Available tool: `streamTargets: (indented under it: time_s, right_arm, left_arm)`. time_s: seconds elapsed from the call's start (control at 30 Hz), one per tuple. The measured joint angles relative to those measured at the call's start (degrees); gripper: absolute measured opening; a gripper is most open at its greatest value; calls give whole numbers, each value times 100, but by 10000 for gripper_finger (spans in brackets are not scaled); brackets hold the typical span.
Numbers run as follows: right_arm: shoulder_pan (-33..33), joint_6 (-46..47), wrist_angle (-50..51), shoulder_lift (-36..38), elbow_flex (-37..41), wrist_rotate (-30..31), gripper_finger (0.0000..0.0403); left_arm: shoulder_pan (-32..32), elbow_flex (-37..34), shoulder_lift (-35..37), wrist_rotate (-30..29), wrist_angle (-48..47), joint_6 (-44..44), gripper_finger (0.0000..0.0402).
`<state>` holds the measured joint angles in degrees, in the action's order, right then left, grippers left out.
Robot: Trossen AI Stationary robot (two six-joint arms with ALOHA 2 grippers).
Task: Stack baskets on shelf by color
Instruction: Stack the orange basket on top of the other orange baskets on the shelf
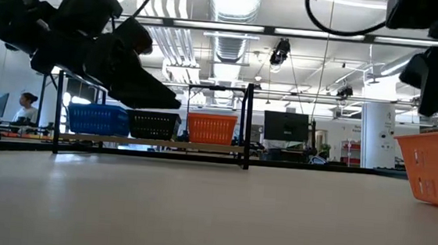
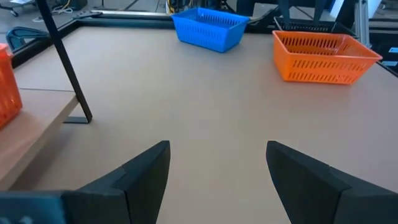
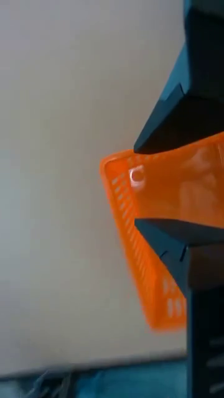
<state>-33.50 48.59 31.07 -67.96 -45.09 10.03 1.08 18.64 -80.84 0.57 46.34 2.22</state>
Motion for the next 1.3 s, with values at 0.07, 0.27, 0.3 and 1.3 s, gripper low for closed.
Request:
streamTargets:
  time_s: [0.07, 0.27, 0.3, 1.3]
  right_arm:
    - [0, -285, 167, -281, -112, -1, 187]
    - [12, -610, 1177, -991, -619, 224, 187]
    - [13, -663, 1244, -1096, -662, 199, 182]
    - [4342, -6869, 1112, -2427, -5432, -337, 8]
  left_arm:
    - [-1, 26, -58, 1, -8, -2, 251]
    - [2, 43, -90, 1, 3, -2, 251]
    - [2, 43, -90, 1, 5, -2, 251]
    - [-87, 32, 2446, -989, -3196, 350, 251]
